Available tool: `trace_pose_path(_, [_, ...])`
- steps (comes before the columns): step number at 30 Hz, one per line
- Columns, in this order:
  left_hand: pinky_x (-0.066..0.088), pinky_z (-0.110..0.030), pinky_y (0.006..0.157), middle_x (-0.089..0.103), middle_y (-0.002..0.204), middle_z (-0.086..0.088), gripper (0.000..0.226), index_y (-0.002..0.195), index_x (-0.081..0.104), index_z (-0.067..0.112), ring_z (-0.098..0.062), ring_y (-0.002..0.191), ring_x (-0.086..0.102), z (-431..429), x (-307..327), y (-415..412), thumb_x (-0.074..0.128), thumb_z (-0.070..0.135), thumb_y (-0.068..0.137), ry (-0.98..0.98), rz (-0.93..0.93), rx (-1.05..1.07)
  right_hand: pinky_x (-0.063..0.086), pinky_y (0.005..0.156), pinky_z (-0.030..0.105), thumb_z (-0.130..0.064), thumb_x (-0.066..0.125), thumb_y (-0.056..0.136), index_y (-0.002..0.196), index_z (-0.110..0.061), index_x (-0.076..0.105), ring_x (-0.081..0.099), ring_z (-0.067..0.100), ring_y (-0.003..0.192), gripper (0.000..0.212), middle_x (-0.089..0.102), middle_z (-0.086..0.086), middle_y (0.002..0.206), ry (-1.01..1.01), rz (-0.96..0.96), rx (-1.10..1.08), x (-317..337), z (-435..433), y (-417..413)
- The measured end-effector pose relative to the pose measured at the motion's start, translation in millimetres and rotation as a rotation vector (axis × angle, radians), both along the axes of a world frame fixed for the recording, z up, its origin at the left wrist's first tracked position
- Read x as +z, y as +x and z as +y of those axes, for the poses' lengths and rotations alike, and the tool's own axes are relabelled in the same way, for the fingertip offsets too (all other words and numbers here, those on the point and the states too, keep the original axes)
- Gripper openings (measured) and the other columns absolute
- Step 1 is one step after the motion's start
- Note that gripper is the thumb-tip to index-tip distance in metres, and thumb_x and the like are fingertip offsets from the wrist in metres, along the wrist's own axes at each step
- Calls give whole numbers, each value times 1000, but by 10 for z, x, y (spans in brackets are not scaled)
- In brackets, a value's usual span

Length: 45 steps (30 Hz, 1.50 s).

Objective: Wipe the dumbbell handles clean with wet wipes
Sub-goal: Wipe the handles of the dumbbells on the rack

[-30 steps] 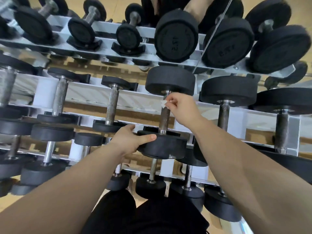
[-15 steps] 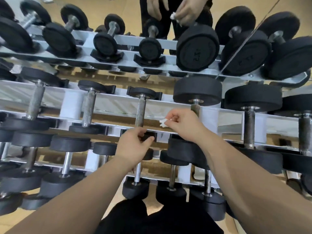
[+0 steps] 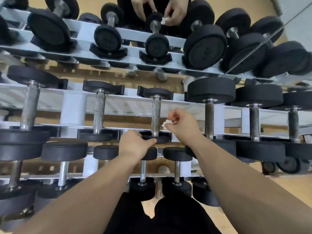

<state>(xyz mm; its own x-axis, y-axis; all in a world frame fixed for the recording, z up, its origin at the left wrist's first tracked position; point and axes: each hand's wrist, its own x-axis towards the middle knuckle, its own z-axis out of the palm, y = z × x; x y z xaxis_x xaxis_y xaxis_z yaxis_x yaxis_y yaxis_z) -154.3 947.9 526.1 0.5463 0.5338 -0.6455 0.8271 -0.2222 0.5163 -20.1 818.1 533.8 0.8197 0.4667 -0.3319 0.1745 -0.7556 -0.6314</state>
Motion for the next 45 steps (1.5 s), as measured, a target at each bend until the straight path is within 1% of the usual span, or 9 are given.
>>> trace_pose_path(5, [55,-36,72,71,77,-7,49,76,67,7,-18,74,66,52,-87,42,86,52,71,-13,15,-2,50,80,24,-20,76,85,97,-25,71,55,5,78,14,56,-11,88,85,-129,103,-160,306,187])
trace_pose_path(11, [55,-29,74,66,81,7,47,83,67,18,-8,79,63,71,-175,39,88,56,66,6,18,14,45,79,14,-27,74,88,98,-23,73,57,1,81,11,59,-7,95,144,-159,49,-380,489,314])
trace_pose_path(15, [46,-17,58,65,79,8,47,80,64,20,-3,71,60,91,-162,53,90,54,64,2,24,32,48,75,25,-21,75,86,88,-15,75,57,12,75,6,57,-5,86,97,-300,245,-456,339,233])
trace_pose_path(21, [60,-39,74,70,82,0,51,81,64,16,-19,74,69,87,-182,63,93,51,61,-41,20,59,51,71,38,-17,64,93,88,-12,60,56,23,77,8,54,2,89,18,-276,517,-449,149,90])
trace_pose_path(28, [49,-19,55,68,83,4,51,90,66,17,-8,71,64,86,-189,53,91,53,64,-26,43,67,38,72,25,-18,58,97,112,-24,70,55,15,81,20,59,-4,94,35,-268,361,-441,549,359])
trace_pose_path(32, [58,-32,74,68,86,5,52,87,67,19,-12,81,66,81,-235,32,91,56,61,-17,25,70,50,81,28,-19,70,91,107,-17,77,63,15,82,18,71,0,89,102,-245,339,-452,294,157])
trace_pose_path(36, [50,-26,69,67,87,5,53,87,66,18,-11,82,63,86,-261,21,91,57,61,-23,12,65,42,76,10,-14,70,89,116,-19,74,51,-3,71,28,58,-10,81,106,-171,376,-447,110,-30])
trace_pose_path(40, [57,-31,71,66,86,3,53,88,65,17,-14,80,66,97,-250,18,91,54,62,-49,11,75,43,74,20,-17,70,91,111,-20,75,46,-7,70,21,47,-24,76,129,-232,355,-448,300,207])
trace_pose_path(45, [61,-37,73,68,86,0,52,84,63,18,-20,78,69,108,-248,20,93,54,60,-77,-1,78,48,81,25,-25,64,95,109,-27,73,57,3,76,16,60,-11,80,90,-140,230,-399,478,400])
